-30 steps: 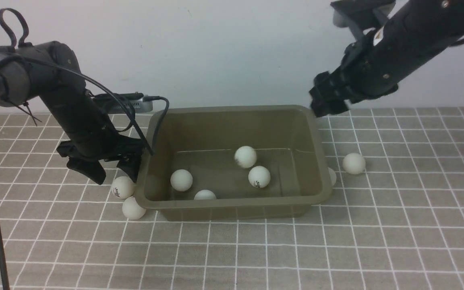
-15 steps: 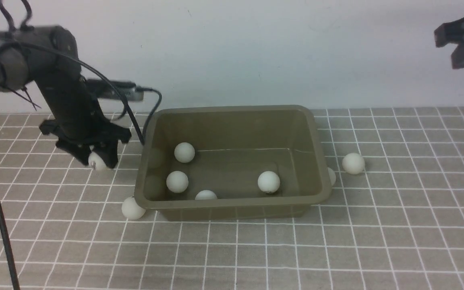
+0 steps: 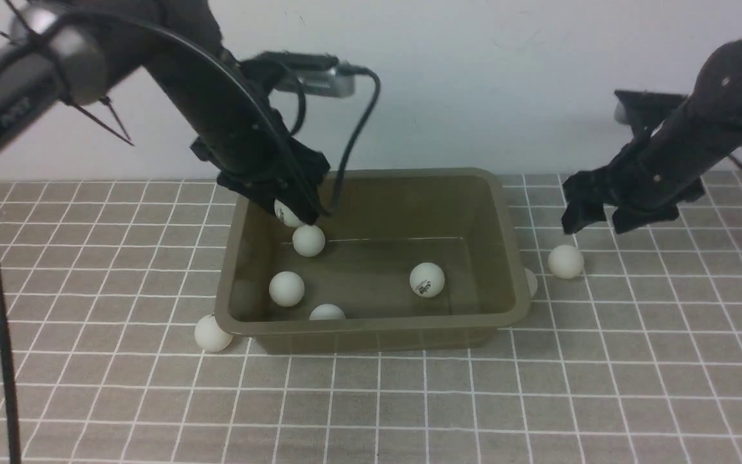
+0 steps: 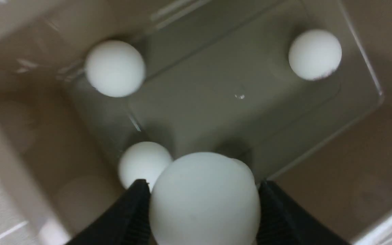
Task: Put the table tennis balls into the box on the grey coffee tablecloth.
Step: 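Drop the ball into the bin, then reach for and grasp a ping pong ball on the table, then release the ping pong ball into the bin and lift the gripper away, then reach for and grasp a ping pong ball on the table beside the basket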
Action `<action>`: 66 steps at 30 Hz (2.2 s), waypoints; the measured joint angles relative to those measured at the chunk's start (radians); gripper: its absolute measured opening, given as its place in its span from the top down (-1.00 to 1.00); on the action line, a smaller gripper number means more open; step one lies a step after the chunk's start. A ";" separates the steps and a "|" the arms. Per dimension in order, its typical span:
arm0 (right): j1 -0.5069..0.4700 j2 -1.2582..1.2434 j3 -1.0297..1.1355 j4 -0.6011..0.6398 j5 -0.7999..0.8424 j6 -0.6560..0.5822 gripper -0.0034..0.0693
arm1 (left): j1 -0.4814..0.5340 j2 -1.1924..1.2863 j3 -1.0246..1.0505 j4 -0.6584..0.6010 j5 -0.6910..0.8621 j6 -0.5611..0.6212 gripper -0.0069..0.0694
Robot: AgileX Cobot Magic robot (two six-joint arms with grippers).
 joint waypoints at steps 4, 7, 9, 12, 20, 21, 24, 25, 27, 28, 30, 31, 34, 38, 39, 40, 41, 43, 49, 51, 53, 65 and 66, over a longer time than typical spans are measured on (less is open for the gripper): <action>0.023 0.067 0.000 0.001 -0.017 -0.001 -0.65 | -0.035 0.046 0.001 0.055 0.000 -0.012 -0.39; 0.029 0.088 0.000 -0.002 -0.019 -0.002 -0.41 | -0.043 0.057 -0.008 0.082 0.000 -0.048 -0.59; 0.029 0.082 -0.013 -0.013 -0.005 -0.001 -0.03 | -0.040 0.050 -0.035 0.096 0.000 -0.096 -0.49; 0.026 0.056 -0.044 -0.037 0.045 0.012 -0.10 | -0.028 0.025 -0.067 0.098 0.000 -0.119 -0.11; 0.046 -0.181 -0.192 0.092 0.223 0.031 -0.10 | 0.100 -0.199 -0.031 0.115 0.001 -0.140 0.83; 0.071 -0.198 -0.199 0.123 0.218 0.002 -0.10 | 0.119 -0.232 0.011 0.116 0.001 -0.141 0.83; 0.134 -0.208 -0.200 0.152 0.191 -0.070 -0.10 | 0.142 -0.285 0.118 0.120 0.004 -0.144 0.83; 0.157 -0.199 -0.200 0.152 0.180 -0.090 -0.10 | 0.145 -0.297 0.166 0.120 0.004 -0.144 0.83; 0.199 -0.170 -0.200 0.144 0.144 -0.116 -0.11 | 0.146 -0.304 0.269 0.120 0.004 -0.140 0.83; 0.209 -0.158 -0.200 0.137 0.136 -0.117 -0.15 | 0.146 -0.301 0.304 0.119 0.004 -0.137 0.83; 0.222 -0.134 -0.200 0.124 0.124 -0.112 -0.31 | 0.146 -0.292 0.374 0.111 0.004 -0.132 0.83; 0.225 -0.127 -0.200 0.115 0.125 -0.107 -0.41 | 0.146 -0.285 0.399 0.110 0.004 -0.129 0.83; 0.226 -0.122 -0.200 0.059 0.152 -0.094 -0.74 | 0.146 -0.250 0.455 0.113 0.000 -0.122 0.74; 0.223 -0.145 -0.200 -0.005 0.166 -0.088 -0.79 | 0.146 -0.205 0.460 0.120 -0.006 -0.111 0.49; 0.219 -0.165 -0.200 -0.029 0.166 -0.087 -0.76 | 0.146 -0.195 0.460 0.124 -0.006 -0.110 0.39; 0.212 -0.197 -0.200 -0.067 0.165 -0.085 -0.66 | 0.146 -0.175 0.460 0.136 -0.008 -0.099 0.21; 0.206 -0.210 -0.200 -0.081 0.163 -0.083 -0.62 | 0.146 -0.167 0.460 0.143 -0.012 -0.094 0.14; 0.182 -0.258 -0.200 -0.103 0.155 -0.072 -0.46 | 0.146 -0.143 0.460 0.156 -0.047 -0.084 -0.08; 0.100 -0.332 -0.200 -0.107 0.136 -0.044 -0.13 | 0.146 -0.083 0.460 0.164 -0.164 -0.072 -0.45; 0.078 -0.333 -0.200 -0.107 0.136 -0.040 -0.09 | 0.146 -0.071 0.460 0.158 -0.190 -0.070 -0.48; 0.058 -0.333 -0.200 -0.105 0.137 -0.036 -0.08 | 0.146 -0.061 0.460 0.140 -0.209 -0.070 -0.49; 0.039 -0.306 -0.200 -0.087 0.192 -0.033 -0.07 | 0.146 -0.019 0.435 0.173 -0.195 -0.082 -0.11; 0.039 -0.295 -0.200 -0.092 0.212 -0.026 -0.07 | 0.146 -0.035 0.419 0.197 -0.179 -0.103 -0.11</action>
